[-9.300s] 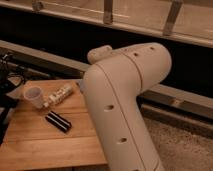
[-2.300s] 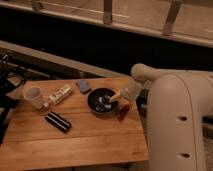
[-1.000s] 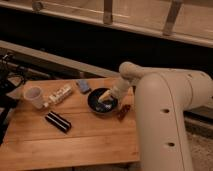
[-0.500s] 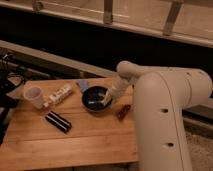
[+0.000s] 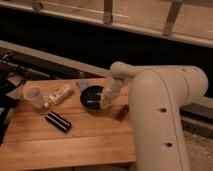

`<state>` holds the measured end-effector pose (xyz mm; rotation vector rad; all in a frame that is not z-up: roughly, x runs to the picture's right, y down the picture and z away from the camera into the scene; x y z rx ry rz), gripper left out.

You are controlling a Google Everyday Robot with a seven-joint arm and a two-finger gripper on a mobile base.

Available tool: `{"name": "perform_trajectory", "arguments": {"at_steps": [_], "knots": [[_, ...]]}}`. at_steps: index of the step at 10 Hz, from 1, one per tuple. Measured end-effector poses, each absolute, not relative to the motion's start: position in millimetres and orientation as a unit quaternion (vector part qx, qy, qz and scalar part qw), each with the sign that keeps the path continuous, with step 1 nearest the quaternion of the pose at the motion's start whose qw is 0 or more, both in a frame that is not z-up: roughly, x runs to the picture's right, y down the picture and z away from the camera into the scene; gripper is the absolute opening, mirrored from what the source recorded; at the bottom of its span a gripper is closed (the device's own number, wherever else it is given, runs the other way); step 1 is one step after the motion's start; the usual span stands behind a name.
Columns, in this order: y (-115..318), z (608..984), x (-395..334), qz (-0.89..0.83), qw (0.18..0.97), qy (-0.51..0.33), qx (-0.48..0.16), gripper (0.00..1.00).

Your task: Drag the ceramic bowl in a circle

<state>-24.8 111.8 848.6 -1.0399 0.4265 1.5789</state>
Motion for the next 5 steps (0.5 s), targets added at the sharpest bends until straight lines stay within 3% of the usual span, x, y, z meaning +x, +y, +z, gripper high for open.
{"name": "perform_trajectory", "arguments": {"at_steps": [2,5], "knots": [[116,842,-48,0.667,0.575,0.18,-0.439,0.17],[93,826,-35,0.675,0.617,0.176,-0.364,0.46]]}}
